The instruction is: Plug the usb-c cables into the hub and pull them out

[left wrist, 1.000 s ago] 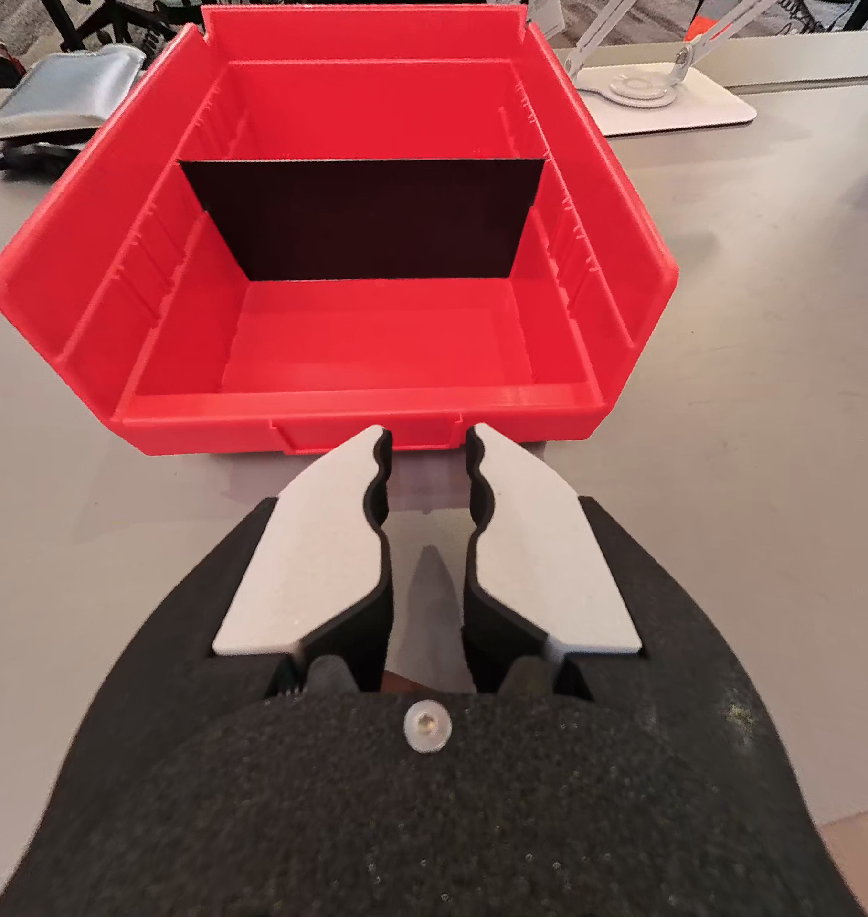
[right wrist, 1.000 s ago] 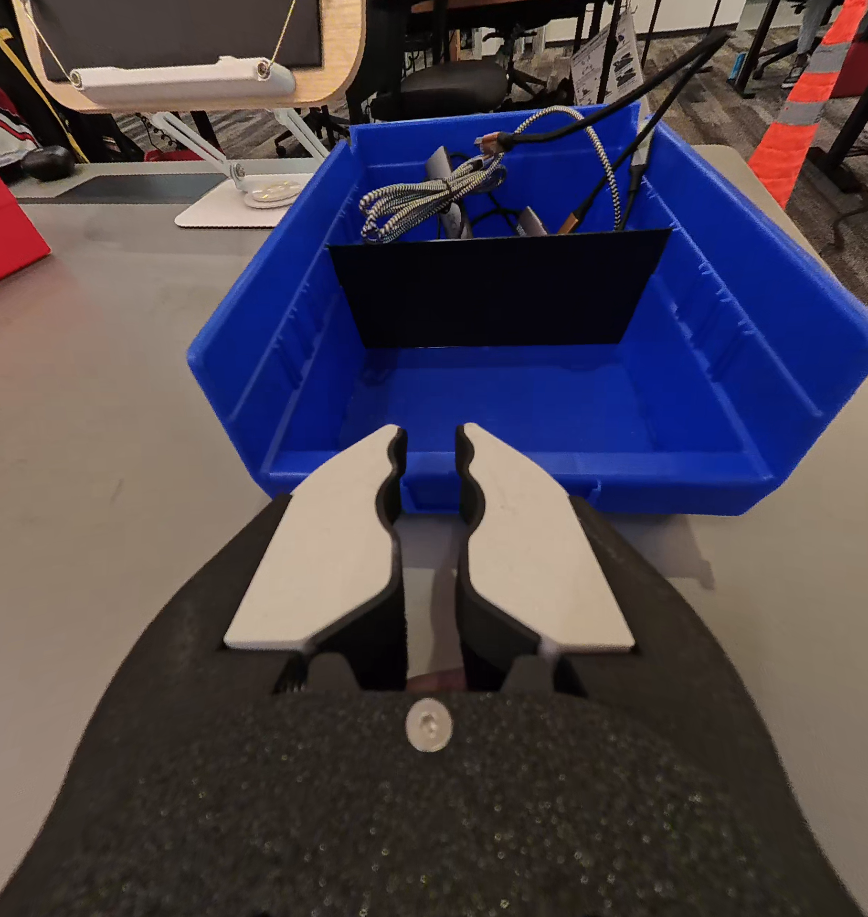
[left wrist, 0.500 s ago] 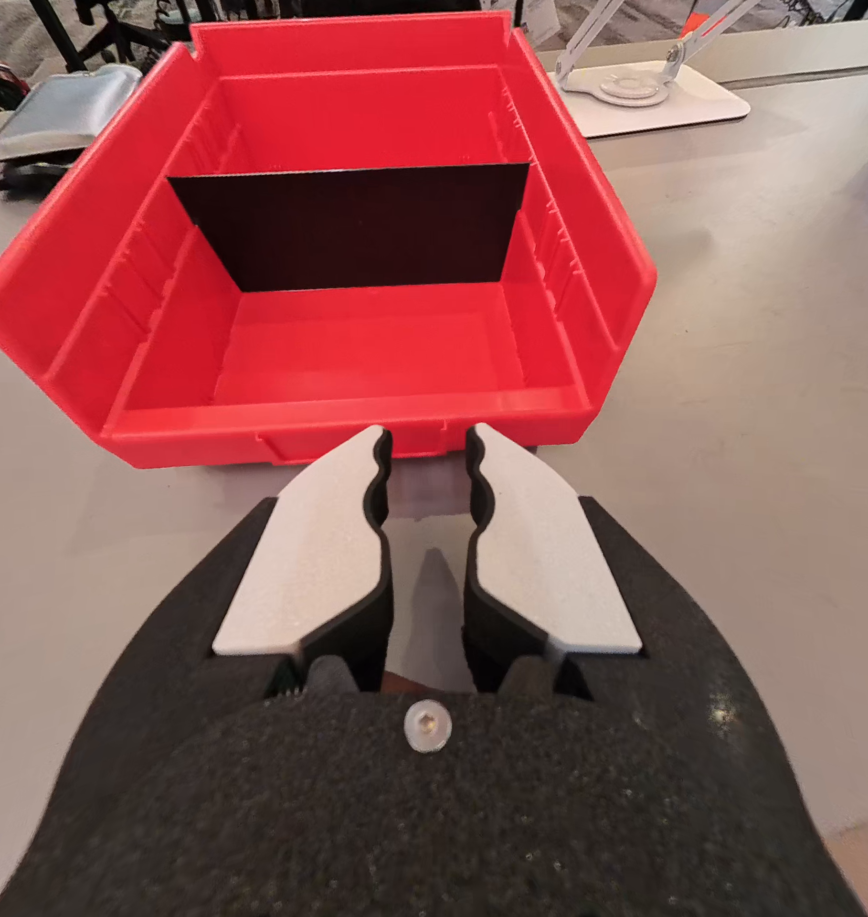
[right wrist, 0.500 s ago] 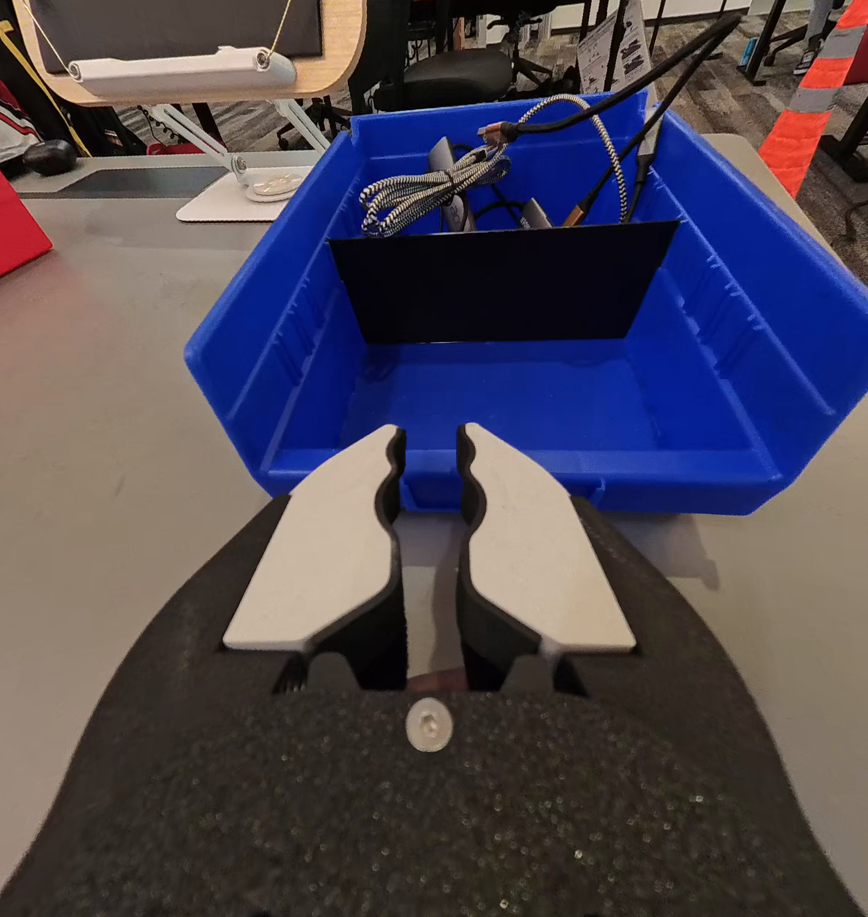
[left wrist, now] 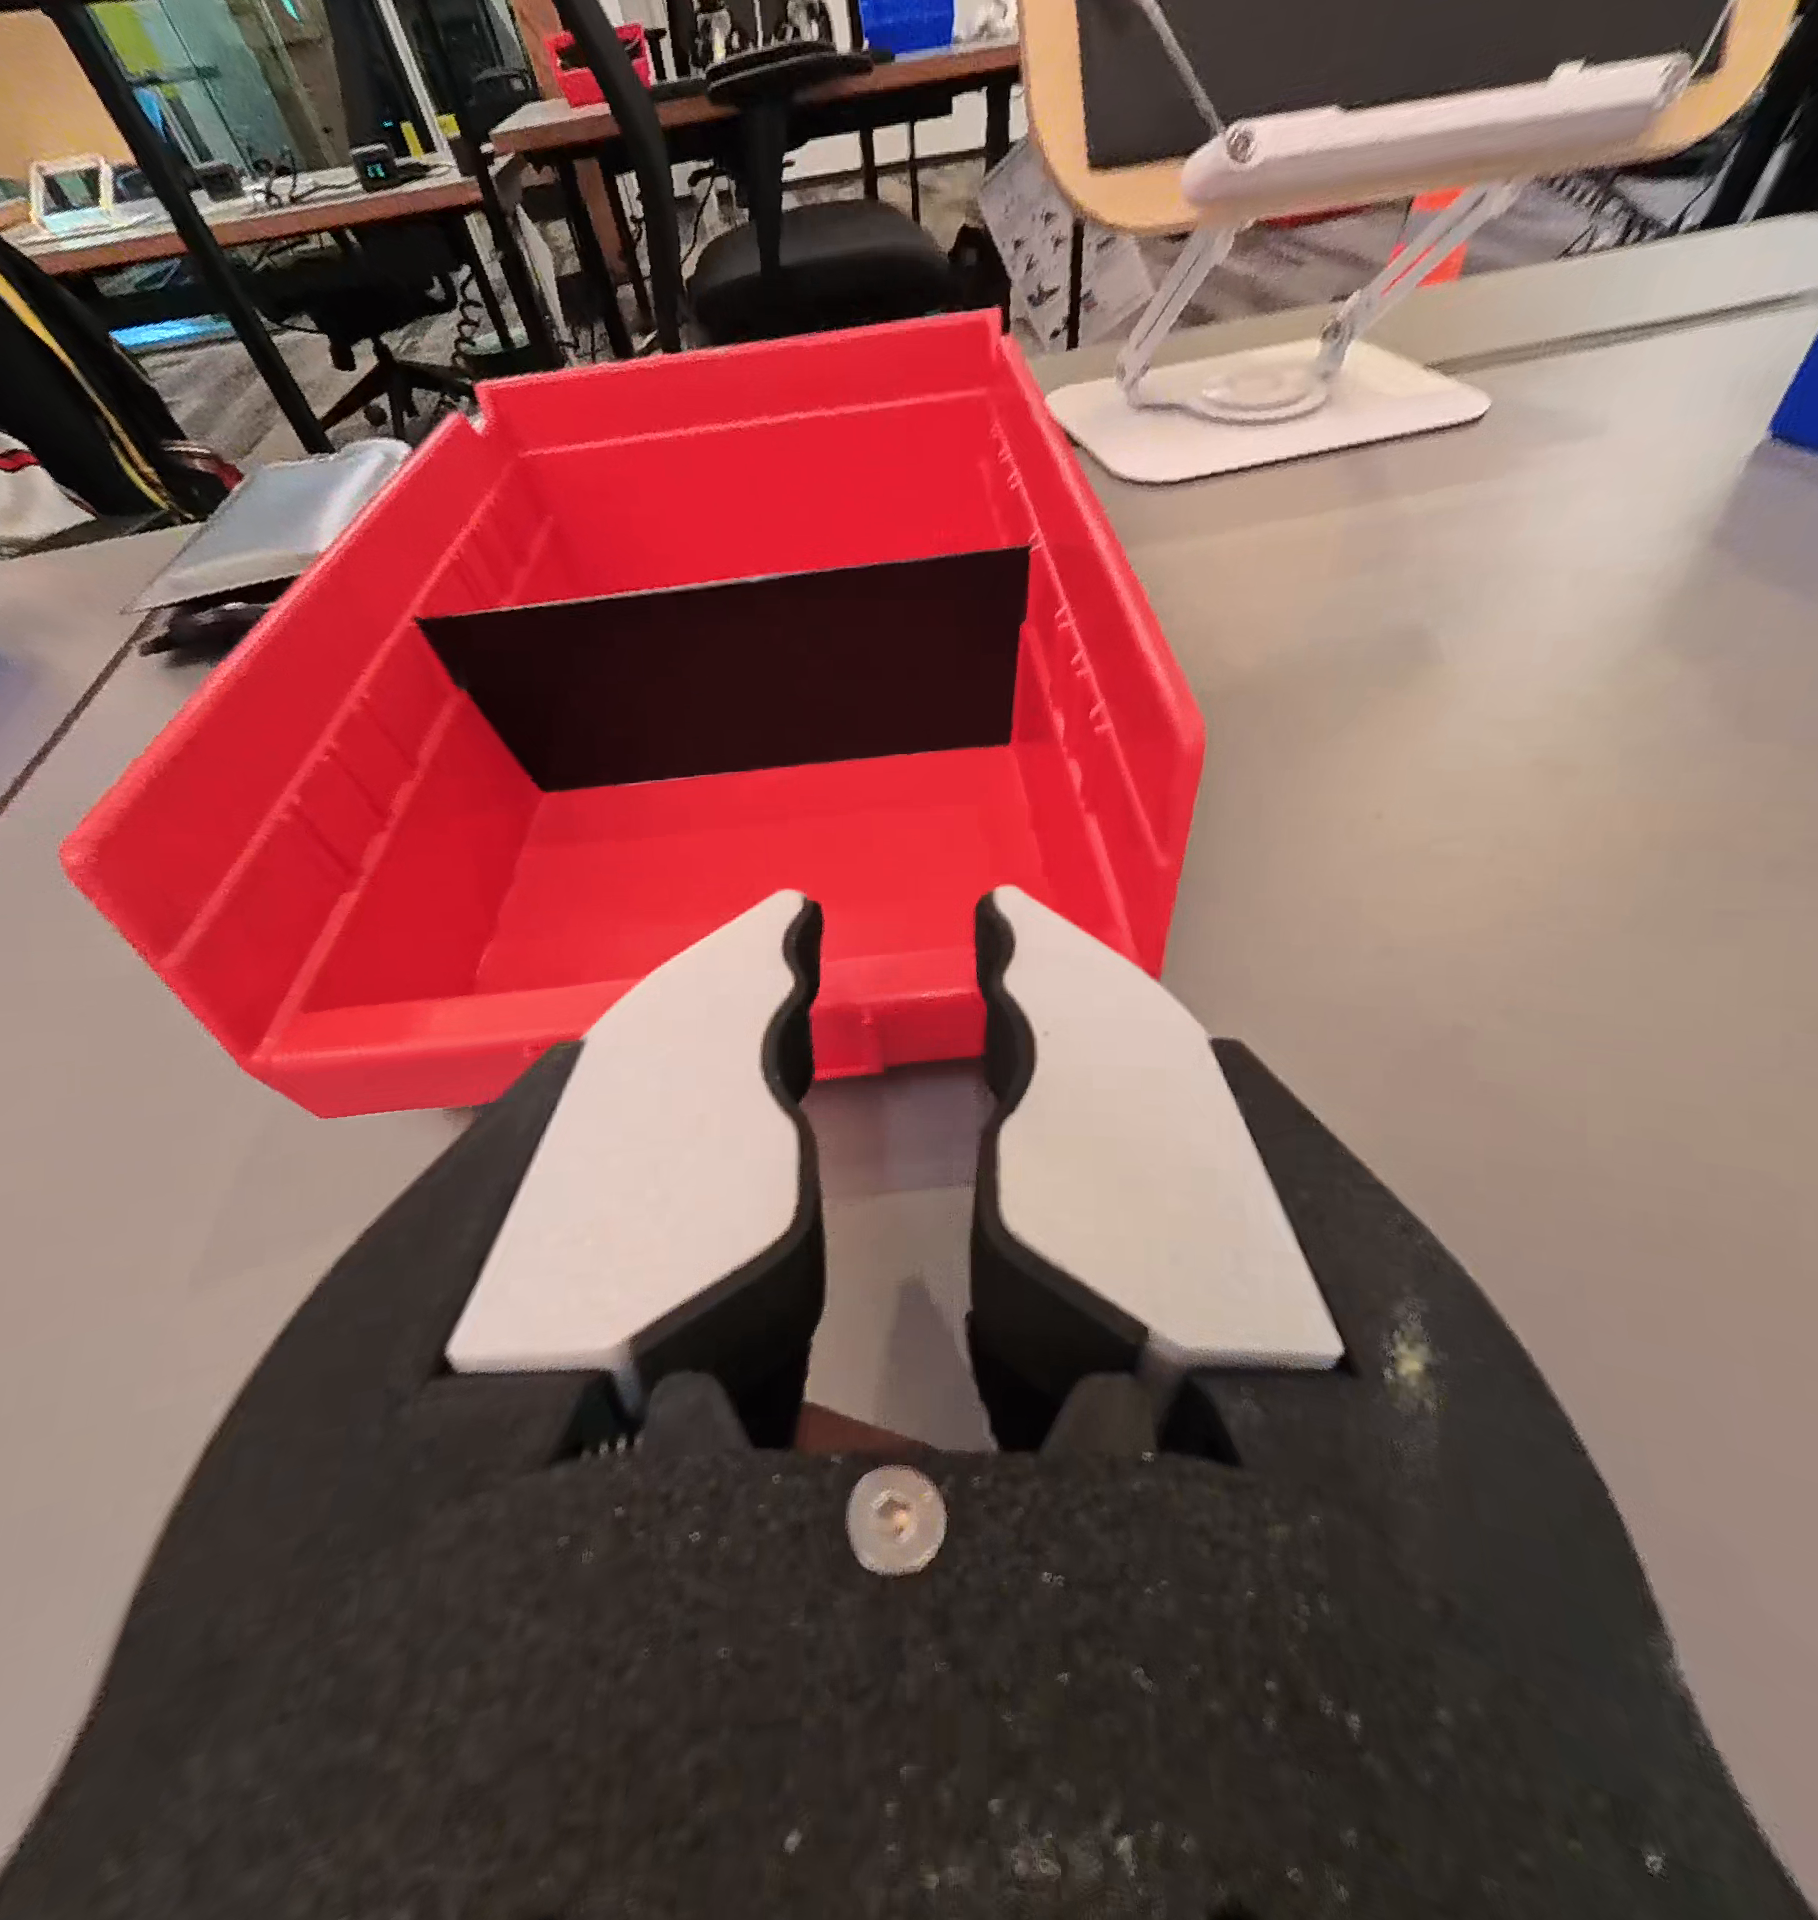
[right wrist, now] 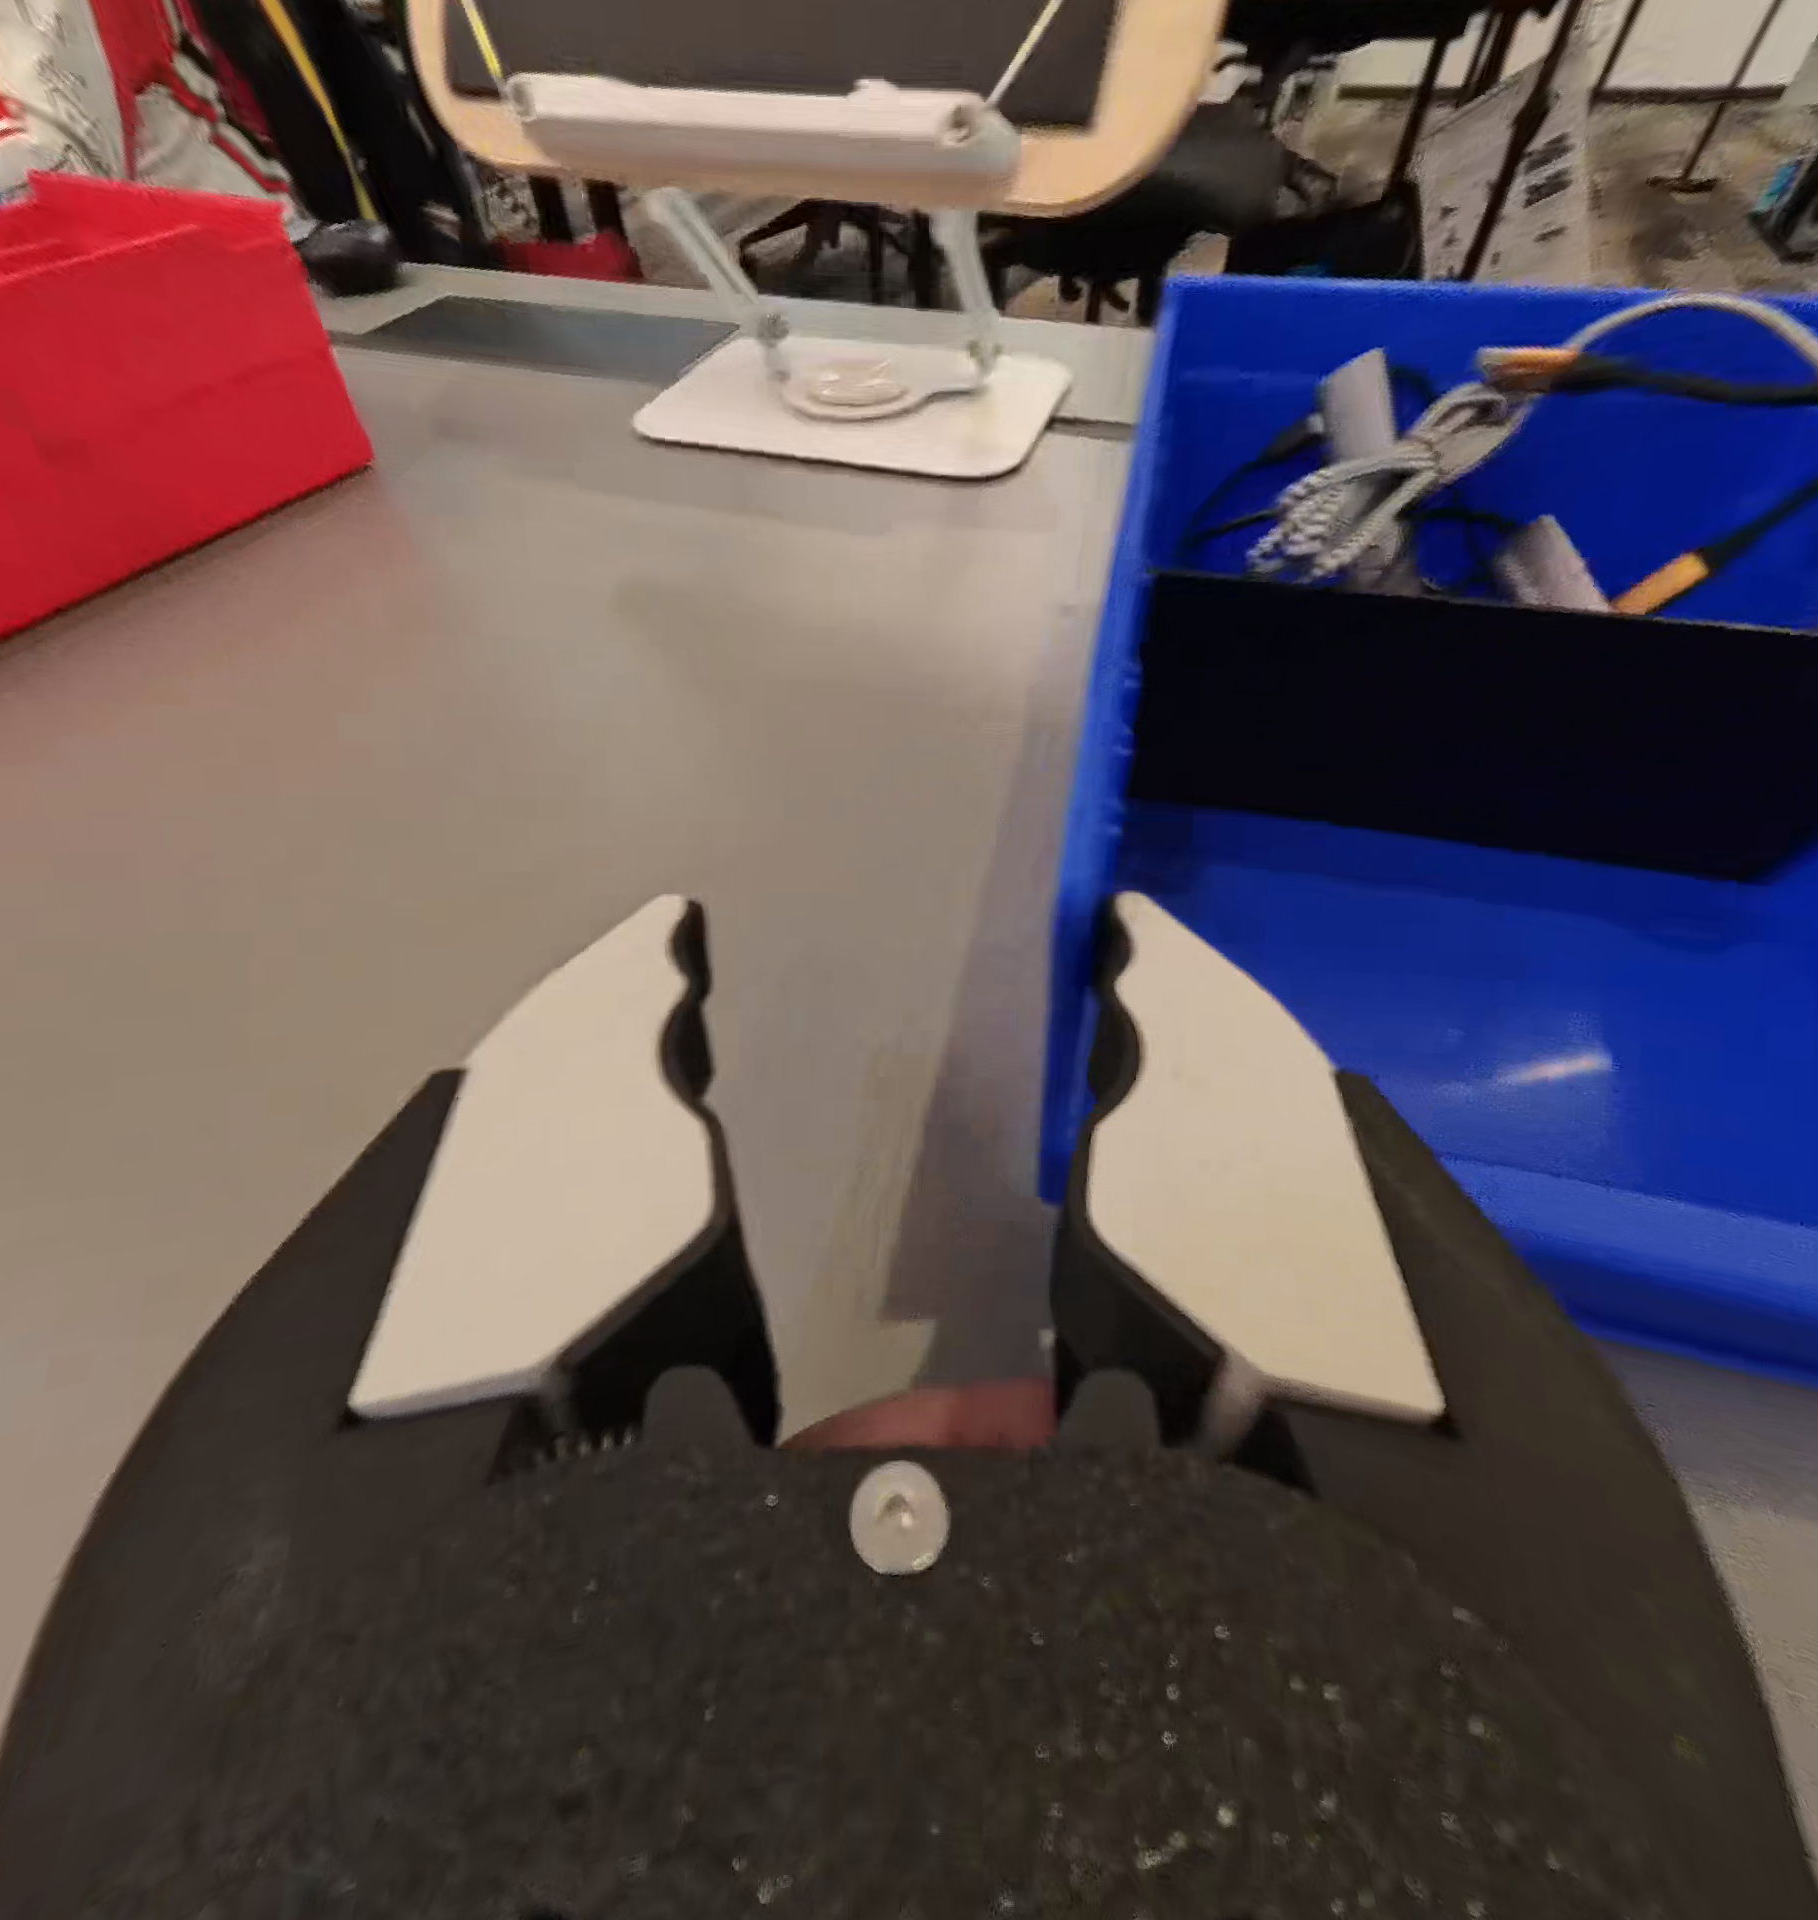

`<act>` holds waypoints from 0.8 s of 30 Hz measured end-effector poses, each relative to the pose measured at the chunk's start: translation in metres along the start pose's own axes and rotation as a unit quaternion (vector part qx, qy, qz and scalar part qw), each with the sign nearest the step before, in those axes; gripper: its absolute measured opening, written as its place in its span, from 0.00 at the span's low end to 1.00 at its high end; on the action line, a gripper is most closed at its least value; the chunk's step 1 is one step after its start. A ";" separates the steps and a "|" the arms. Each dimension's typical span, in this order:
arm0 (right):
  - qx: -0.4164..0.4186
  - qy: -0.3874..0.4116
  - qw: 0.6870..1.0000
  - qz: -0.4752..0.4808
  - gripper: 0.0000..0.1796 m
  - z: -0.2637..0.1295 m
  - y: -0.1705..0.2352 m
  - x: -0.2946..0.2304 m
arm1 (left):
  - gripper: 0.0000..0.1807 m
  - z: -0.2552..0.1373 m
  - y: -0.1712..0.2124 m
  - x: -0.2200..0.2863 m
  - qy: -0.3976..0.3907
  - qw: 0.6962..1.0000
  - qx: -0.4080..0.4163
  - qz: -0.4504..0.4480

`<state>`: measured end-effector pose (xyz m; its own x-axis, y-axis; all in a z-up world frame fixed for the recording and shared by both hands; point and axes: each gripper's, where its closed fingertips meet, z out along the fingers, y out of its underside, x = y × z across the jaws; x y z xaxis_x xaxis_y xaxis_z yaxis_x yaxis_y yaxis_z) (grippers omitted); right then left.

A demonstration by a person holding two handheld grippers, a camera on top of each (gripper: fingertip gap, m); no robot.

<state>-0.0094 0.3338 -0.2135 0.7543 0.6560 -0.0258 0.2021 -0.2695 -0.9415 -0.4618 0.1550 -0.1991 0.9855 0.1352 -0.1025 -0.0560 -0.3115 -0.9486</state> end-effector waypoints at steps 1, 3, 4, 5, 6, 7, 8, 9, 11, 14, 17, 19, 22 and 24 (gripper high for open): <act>-0.001 -0.002 1.000 -0.005 0.46 0.001 0.000 -0.009 | 0.15 0.000 -0.004 0.005 0.010 1.000 0.010 -0.005; -0.003 -0.016 1.000 -0.011 0.52 0.002 0.001 -0.030 | 0.15 -0.005 -0.018 0.011 0.008 0.999 0.040 -0.009; -0.005 -0.040 0.999 -0.015 0.52 0.001 0.001 -0.044 | 0.14 -0.011 -0.029 0.011 -0.010 0.998 0.064 -0.012; -0.009 -0.074 0.997 -0.022 0.52 -0.001 0.002 -0.062 | 0.14 -0.020 -0.045 0.009 -0.043 0.993 0.105 -0.014; -0.015 -0.106 0.994 -0.036 0.50 -0.006 0.003 -0.079 | 0.14 -0.033 -0.063 0.012 -0.071 0.985 0.155 -0.010; -0.019 -0.132 0.990 -0.051 0.42 -0.013 0.003 -0.092 | 0.14 -0.043 -0.076 0.023 -0.083 0.977 0.197 0.004; -0.012 -0.150 0.987 -0.058 0.32 -0.023 0.000 -0.104 | 0.14 -0.050 -0.084 0.039 -0.085 0.972 0.216 0.020; 0.003 -0.157 0.986 -0.054 0.33 -0.033 -0.005 -0.110 | 0.13 -0.053 -0.087 0.057 -0.078 0.972 0.218 0.028; 0.032 -0.146 0.988 -0.037 0.33 -0.054 -0.009 -0.109 | 0.14 -0.049 -0.087 0.112 0.000 0.979 0.204 0.011; 0.092 -0.031 0.995 0.003 0.31 -0.086 -0.014 -0.065 | 0.18 -0.034 -0.073 0.214 0.182 0.971 0.139 -0.063; 0.152 0.139 0.978 0.037 0.20 -0.125 -0.012 0.000 | 0.26 -0.011 -0.058 0.295 0.286 0.955 0.063 -0.049; 0.107 0.185 0.976 0.044 0.18 -0.128 0.003 0.024 | 0.30 0.012 -0.050 0.324 0.300 0.953 0.027 -0.024; 0.053 0.173 0.982 0.062 0.28 -0.109 0.021 0.025 | 0.31 0.042 -0.050 0.349 0.308 0.951 -0.004 -0.023; 0.032 0.214 0.973 0.084 0.24 -0.102 0.030 0.033 | 0.29 0.058 -0.054 0.359 0.299 0.954 -0.012 -0.018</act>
<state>0.0852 0.2754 -0.2083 0.9670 0.2493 -0.0523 0.0242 -0.2942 -0.9554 -0.1146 0.2749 -0.2019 0.9020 -0.4128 0.1269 -0.0231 -0.3396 -0.9403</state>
